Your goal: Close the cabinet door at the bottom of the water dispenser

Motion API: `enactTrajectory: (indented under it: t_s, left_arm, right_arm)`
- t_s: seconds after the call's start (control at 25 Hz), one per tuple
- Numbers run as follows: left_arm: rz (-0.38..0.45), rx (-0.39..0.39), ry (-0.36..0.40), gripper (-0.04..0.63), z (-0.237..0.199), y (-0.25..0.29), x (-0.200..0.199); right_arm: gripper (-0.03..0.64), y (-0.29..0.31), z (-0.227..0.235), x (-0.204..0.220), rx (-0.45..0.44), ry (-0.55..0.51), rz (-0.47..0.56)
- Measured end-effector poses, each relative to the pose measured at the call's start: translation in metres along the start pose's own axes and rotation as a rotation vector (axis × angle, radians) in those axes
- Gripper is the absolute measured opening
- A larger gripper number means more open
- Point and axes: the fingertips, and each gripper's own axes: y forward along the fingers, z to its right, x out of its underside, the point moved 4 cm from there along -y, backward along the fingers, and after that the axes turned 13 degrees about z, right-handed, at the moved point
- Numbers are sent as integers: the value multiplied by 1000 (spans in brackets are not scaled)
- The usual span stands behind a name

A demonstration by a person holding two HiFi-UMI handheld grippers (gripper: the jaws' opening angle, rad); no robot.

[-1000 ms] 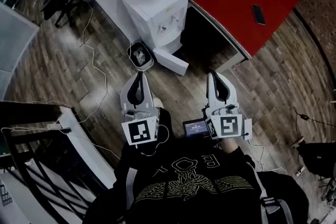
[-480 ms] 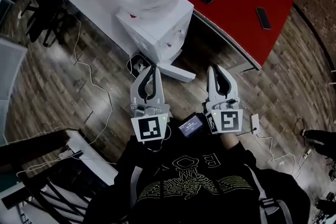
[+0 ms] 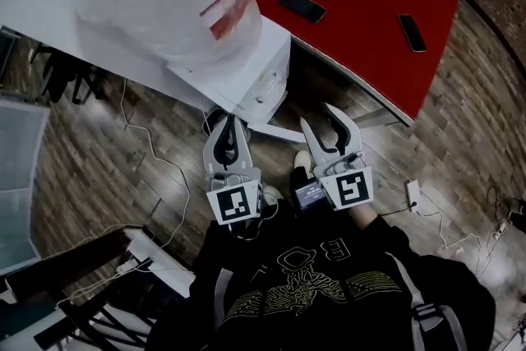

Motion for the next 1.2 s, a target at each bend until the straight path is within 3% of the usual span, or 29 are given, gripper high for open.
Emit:
enactTrajectory:
  t_s: [0.2,0.32,0.48,0.72,0.96,1.08,1.2]
  left_arm:
    - [-64,24,-12,8,16,30,33]
    - [-153,33,-21,8,35,45,71]
    - [-280,80,-28,8,60,48,139]
    - [-460,131,-41,8,74,19,252]
    - [-529,113,-61,8,84,4,353]
    - [-535,172,-45,8,96,1,388]
    - [-535,171,-40,8,95,-7,400]
  right_arm:
    - [173,14,19,24,-40,39,13]
    - [141,14,33,50,-49,32,11]
    - [138,-7,36,132,-161,-55,-216]
    - [183,-49,20,280,-238,-95,-418]
    - [201,-99,4,426,-332,-137,-637]
    - [201,-128,-6,477,-386,-166,-720]
    - [201,-149,-18,508,-423,-168,-787]
